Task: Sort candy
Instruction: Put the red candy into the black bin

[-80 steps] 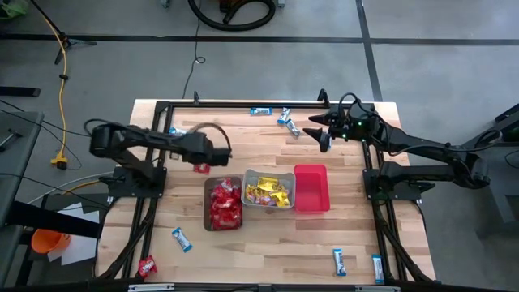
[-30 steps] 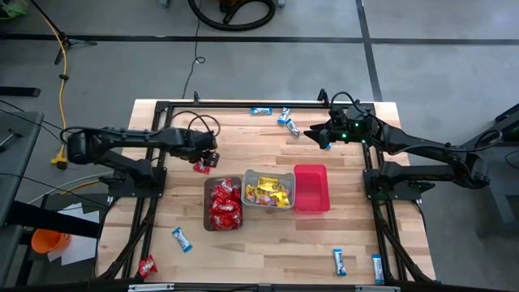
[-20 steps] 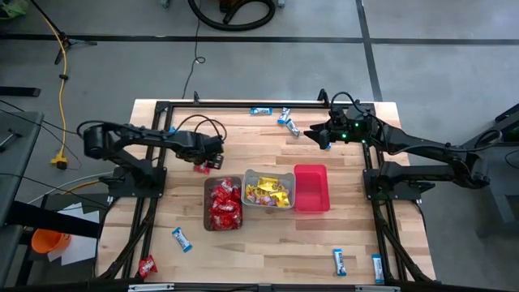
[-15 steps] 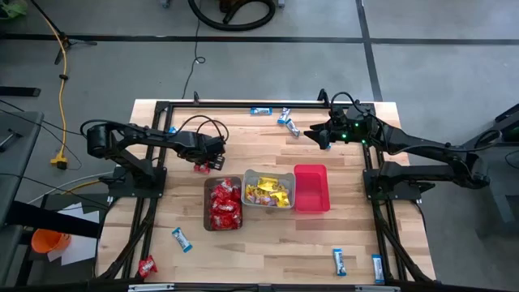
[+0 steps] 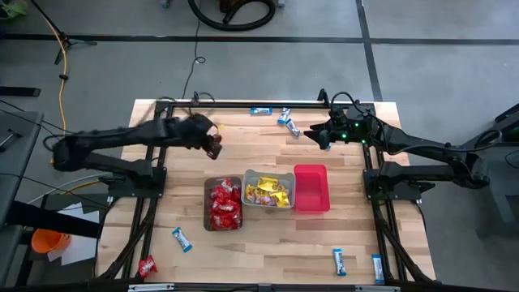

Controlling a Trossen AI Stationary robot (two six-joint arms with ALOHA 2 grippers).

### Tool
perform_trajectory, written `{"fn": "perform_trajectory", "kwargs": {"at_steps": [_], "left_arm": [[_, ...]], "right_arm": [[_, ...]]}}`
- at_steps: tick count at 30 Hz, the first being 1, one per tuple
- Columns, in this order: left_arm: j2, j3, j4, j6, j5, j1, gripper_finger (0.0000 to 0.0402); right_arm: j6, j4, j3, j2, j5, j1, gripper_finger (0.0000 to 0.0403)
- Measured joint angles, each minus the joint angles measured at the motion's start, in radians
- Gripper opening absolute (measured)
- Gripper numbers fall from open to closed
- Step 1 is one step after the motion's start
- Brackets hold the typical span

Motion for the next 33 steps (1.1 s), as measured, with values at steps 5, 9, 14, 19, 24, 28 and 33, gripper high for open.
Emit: {"fn": "perform_trajectory", "kwargs": {"at_steps": [5,9,14,19,24,28,33], "left_arm": [[-0.166,0.011,0.237,0.098,0.188,-0.075,0.0005],[-0.194,0.011,0.364,0.098,0.219,-0.218,0.0005],[-0.141,0.009,0.366,0.08,0.172,-0.449,0.0004],[-0.088,0.01,0.374,-0.026,0.045,-0.599,0.0004],[-0.076,0.01,0.375,-0.034,-0.109,-0.662,0.0004],[-0.076,0.01,0.373,-0.034,-0.112,-0.666,0.0013],[-0.076,0.01,0.346,-0.036,-0.101,-0.665,0.0034]], "right_arm": [[-0.005,0.0,0.0,0.0,0.001,0.0,0.0273],[-0.008,0.0,0.0,0.0,0.001,0.0,0.0273],[-0.014,0.0,0.0,0.0,0.001,0.0,0.0273],[-0.012,0.0,0.0,0.0,0.001,0.0,0.0273],[-0.011,0.0,0.0,0.0,0.001,0.0,0.0273],[-0.011,0.0,0.0,0.0,0.0,0.0,0.0273],[-0.011,0.0,0.0,0.0,0.0,0.0,0.0273]]}}
